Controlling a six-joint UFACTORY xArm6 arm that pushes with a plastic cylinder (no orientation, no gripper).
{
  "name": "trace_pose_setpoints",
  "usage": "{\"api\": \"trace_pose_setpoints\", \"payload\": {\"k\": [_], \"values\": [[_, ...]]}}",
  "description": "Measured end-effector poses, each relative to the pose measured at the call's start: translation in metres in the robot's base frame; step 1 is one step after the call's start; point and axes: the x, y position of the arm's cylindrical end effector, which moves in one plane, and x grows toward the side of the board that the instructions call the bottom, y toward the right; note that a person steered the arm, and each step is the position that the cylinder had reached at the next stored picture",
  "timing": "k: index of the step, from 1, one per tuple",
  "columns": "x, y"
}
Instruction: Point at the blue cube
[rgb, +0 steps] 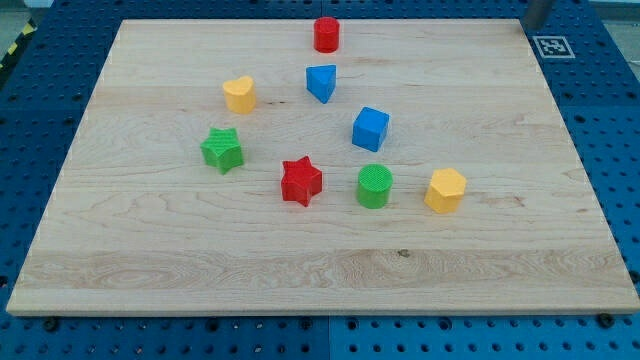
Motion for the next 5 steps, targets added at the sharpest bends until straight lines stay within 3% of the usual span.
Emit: {"api": "trace_pose_setpoints", "payload": {"k": [2,3,5], "values": [[0.017,-0.104],[0.019,-0.120],[0.082,-0.137]]}}
